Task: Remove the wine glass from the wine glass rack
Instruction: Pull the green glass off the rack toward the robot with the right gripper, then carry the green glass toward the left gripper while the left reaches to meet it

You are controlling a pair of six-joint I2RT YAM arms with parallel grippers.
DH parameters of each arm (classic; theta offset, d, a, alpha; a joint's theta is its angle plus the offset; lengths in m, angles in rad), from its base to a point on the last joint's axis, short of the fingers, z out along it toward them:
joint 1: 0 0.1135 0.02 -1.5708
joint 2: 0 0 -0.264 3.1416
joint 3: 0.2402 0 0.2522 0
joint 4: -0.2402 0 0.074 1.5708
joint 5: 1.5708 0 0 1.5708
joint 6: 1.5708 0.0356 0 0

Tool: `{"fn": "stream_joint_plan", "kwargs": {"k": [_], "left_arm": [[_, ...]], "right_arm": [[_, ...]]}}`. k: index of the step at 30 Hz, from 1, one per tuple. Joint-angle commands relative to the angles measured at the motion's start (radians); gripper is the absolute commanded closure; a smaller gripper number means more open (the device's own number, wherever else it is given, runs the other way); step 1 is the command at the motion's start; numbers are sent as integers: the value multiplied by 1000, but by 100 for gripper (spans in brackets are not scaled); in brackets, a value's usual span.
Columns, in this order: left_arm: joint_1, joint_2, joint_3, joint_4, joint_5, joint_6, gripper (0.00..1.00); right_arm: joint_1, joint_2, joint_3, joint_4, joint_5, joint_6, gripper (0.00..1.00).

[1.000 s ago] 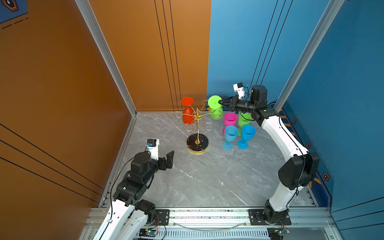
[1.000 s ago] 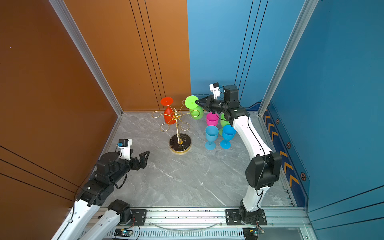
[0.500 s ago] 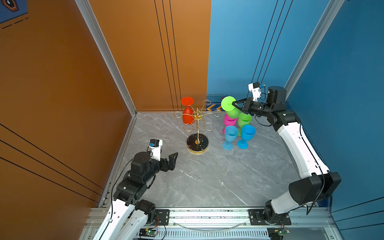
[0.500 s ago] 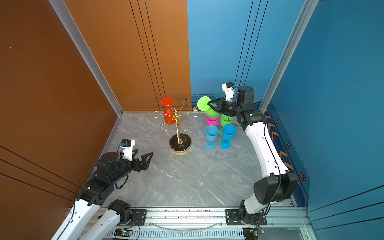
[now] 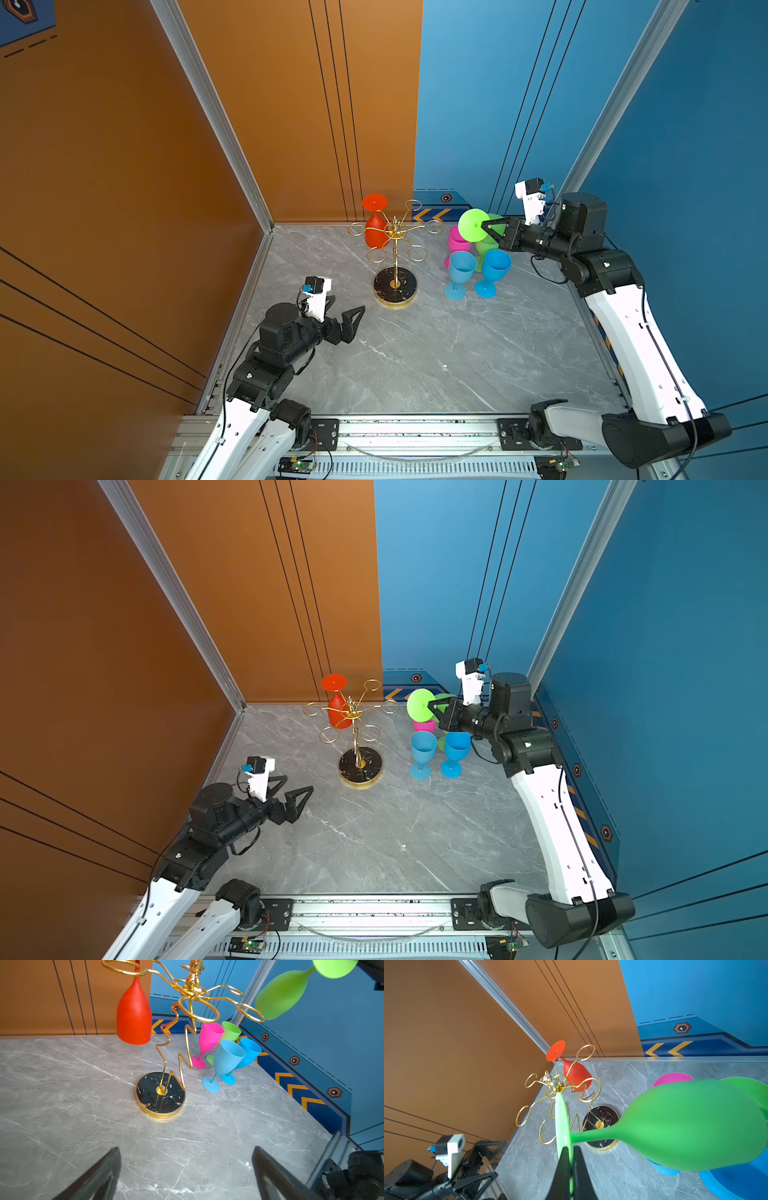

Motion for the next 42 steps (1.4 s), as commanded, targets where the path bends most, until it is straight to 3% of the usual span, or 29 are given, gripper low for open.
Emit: {"fn": "stream_joint_plan", "kwargs": {"k": [1,8,15,21,26,27,30,36,42], "left_arm": [[12,-4,-5,53,145,-33,2],[12,2,13,136,346,-116,2],[13,40,13,297,526,-274,0],[12,114,7,429,660,-415,7],[11,152,16,431,724,-449,13],[10,153,16,431,730,-455,18],[6,149,16,431,748,-463,22],[-11,140,8,430,807,-480,30],[-40,154,1,430,828,-505,44]], "right_arm": [[41,-72,-46,-52,29,-83,100],[162,-185,-156,-102,67,-168,100],[282,-266,-251,-147,89,-241,100],[380,-302,-318,-136,80,-235,100],[485,-298,-371,-55,103,-171,100],[524,-295,-382,-32,108,-159,100],[580,-279,-409,38,116,-122,100],[659,-222,-421,152,109,-86,100],[705,-147,-396,216,104,-81,100]]}}
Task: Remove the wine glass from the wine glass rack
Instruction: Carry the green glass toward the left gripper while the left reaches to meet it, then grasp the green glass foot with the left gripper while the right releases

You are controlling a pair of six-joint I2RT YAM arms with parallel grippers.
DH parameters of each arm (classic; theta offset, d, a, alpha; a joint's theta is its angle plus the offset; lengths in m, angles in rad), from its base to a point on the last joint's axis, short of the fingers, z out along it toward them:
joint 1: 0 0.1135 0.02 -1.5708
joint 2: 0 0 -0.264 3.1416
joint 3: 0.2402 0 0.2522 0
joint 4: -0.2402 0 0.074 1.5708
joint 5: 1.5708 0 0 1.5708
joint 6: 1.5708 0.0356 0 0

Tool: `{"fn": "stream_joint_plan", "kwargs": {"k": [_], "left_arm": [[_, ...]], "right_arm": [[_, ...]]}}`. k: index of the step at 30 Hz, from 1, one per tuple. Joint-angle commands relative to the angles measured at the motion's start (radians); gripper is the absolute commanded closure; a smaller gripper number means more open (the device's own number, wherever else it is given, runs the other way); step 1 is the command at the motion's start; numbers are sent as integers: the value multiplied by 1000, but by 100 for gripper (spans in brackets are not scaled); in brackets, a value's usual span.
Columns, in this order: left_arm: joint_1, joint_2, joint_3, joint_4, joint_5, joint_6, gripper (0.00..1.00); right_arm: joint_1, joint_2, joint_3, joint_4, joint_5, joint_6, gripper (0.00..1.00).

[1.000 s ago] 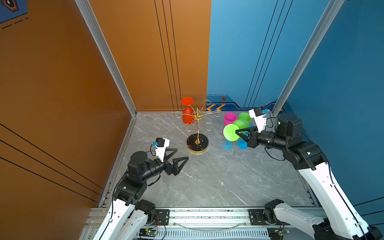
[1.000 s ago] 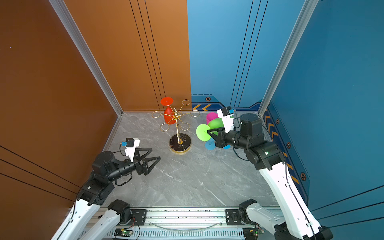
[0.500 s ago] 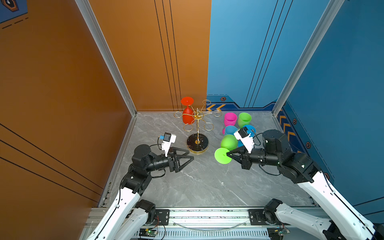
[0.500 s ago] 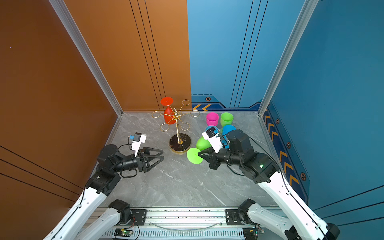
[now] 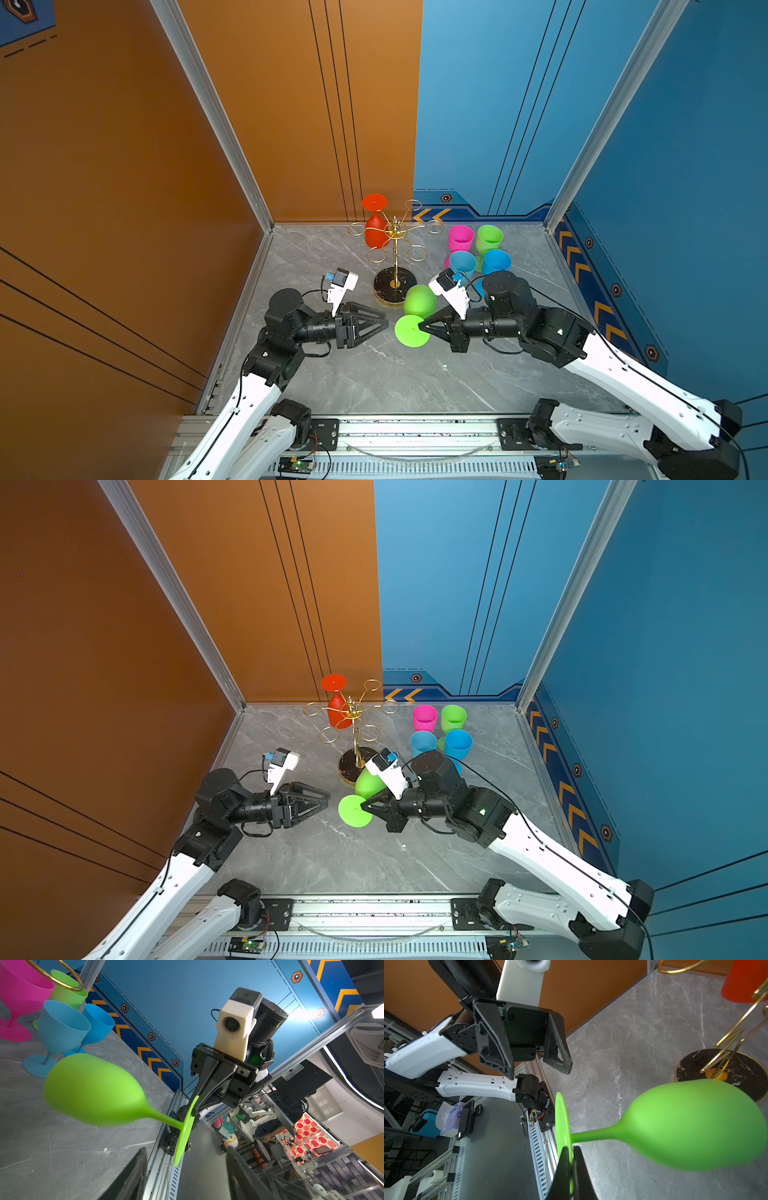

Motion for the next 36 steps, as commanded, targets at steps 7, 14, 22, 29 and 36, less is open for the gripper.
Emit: {"fn": "stream_joint_plan", "kwargs": {"k": [7,14,22,29,36], "left_arm": [[-26,4,-8,24,72,-22,47],[-27,6,-29,24,89,-17,57],[-32,-9,-46,24,96,-16,77],[-36,-19,-48,24,109,-10,96],[-36,-53,-49,24,85,41,100]], "right_arm": [[34,86,57,118,-7,20,100],[31,97,73,139,11,29,100],[14,105,76,158,22,60,100],[4,123,80,161,20,79,100],[-31,110,86,115,21,101,74]]}}
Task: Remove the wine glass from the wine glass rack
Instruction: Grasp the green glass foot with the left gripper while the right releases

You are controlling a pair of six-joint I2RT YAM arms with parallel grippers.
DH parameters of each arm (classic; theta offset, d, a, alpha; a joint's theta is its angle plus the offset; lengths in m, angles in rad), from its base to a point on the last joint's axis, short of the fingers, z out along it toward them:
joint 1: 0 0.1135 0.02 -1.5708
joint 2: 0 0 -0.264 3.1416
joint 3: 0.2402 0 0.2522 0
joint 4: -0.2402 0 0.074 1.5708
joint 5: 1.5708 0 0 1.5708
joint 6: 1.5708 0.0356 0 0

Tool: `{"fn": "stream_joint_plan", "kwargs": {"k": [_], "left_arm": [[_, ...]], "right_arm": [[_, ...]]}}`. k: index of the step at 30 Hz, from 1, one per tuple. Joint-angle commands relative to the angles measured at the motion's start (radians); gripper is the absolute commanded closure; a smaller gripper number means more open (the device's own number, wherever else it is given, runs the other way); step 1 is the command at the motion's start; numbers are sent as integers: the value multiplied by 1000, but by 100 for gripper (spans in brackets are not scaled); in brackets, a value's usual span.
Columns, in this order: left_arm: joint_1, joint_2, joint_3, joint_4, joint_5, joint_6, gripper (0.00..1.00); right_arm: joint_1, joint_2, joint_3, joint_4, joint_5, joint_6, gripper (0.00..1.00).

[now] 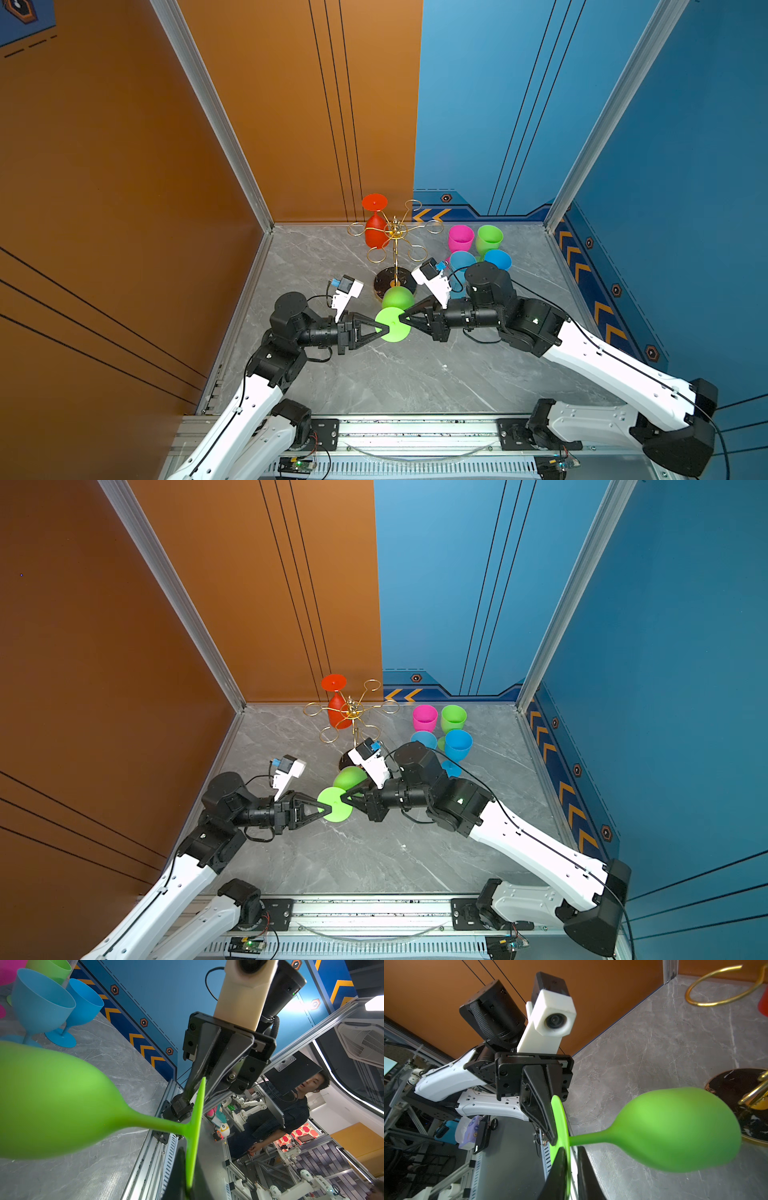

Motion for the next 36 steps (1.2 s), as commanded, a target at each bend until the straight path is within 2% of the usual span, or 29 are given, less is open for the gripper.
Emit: {"fn": "stream_joint_plan", "kwargs": {"k": [1,3,6,8,9,13,17,22,28,36], "left_arm": [[-16,-45,-2,18,47,57,100],[-16,-64,0,-23,22,103,100],[-17,-102,41,-239,-51,290,100],[-33,-121,85,-454,-161,457,100],[-43,-126,99,-508,-210,510,100],[-103,-166,103,-593,-417,650,100],[-209,-211,76,-617,-566,778,100],[-387,-240,55,-674,-776,949,100],[-568,-227,37,-710,-1017,1076,100],[-764,-208,0,-710,-1339,1263,100]], "right_arm": [[-44,-7,23,-22,60,12,69],[-74,-37,12,-35,60,31,57],[-135,-84,-14,-37,35,71,44],[-180,-108,-27,-51,21,98,38],[-192,-114,-29,-63,17,108,36],[-280,-117,-27,-123,16,134,27],[-310,-83,-8,-168,11,152,25],[-314,-38,29,-205,9,157,22],[-327,-17,56,-209,-7,173,21],[-372,-20,61,-218,-72,191,19]]}}
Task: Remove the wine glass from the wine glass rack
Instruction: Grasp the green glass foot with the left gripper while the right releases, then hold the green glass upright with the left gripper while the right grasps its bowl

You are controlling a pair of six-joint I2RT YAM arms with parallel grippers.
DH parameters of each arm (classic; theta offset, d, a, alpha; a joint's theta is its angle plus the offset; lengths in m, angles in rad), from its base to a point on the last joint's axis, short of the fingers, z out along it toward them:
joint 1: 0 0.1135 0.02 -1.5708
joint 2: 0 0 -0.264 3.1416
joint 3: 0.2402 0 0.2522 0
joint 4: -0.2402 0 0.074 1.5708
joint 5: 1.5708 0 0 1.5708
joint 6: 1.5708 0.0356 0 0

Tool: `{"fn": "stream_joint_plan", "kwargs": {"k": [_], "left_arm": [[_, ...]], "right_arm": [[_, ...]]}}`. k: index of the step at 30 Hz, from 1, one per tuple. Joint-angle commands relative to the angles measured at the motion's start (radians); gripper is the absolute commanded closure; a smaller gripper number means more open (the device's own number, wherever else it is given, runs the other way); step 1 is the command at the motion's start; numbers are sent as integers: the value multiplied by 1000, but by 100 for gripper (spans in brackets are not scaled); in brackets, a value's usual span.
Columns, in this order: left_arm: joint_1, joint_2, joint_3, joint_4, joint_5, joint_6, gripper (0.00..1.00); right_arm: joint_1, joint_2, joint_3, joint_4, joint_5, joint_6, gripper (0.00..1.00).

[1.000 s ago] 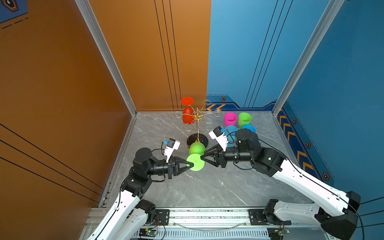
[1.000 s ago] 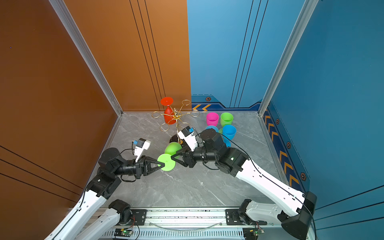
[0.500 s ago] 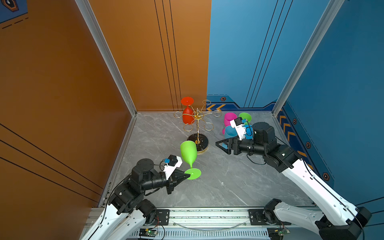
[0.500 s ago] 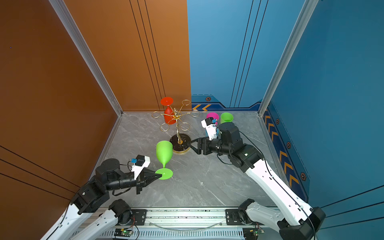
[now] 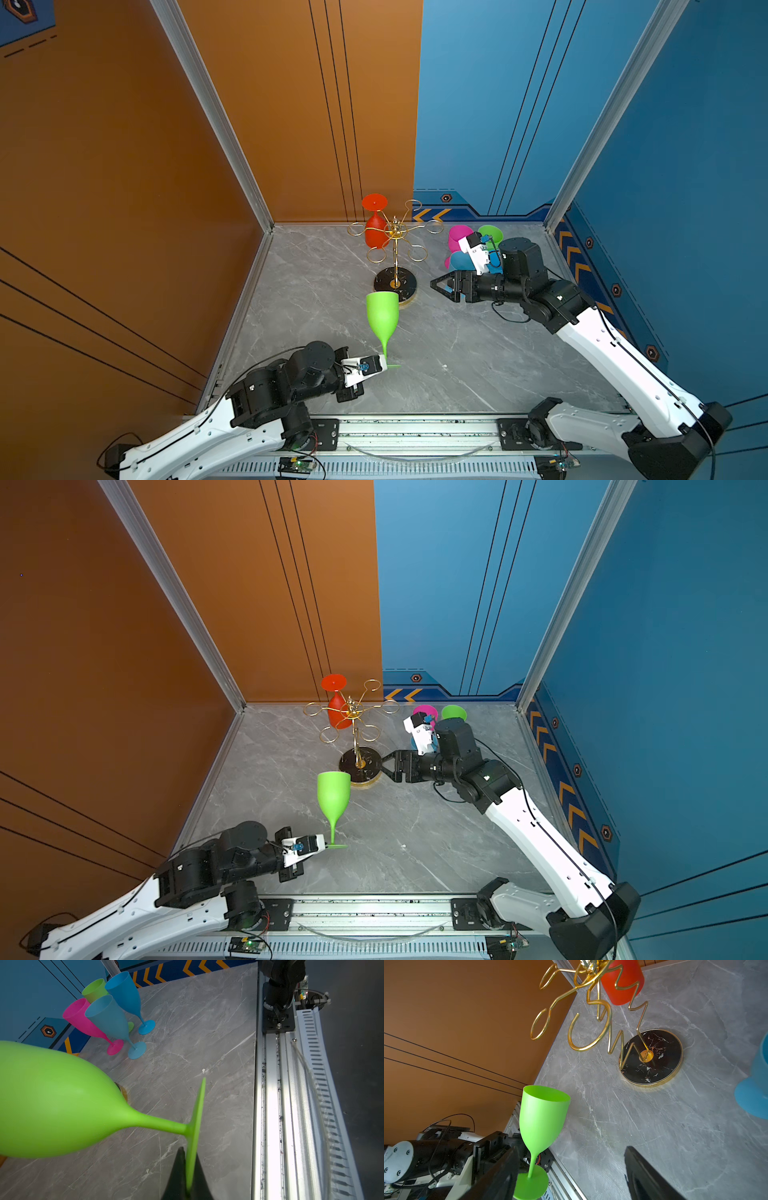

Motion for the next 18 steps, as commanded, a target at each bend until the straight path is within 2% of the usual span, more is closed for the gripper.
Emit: {"fn": "stream_joint_plan", "kwargs": {"k": [1,7,18], "left_arm": [[-64,5,-18,-12,-222,138,100],[-167,5,-45,-11,-404,249,100],[-265,-24,-72,-8,-591,384,100]], "right_arm": [[-12,-1,27,-36,-41,16,19],[-12,16,37,-77,-43,-6,19],[59,70,88,-157,-30,-48,23]]}}
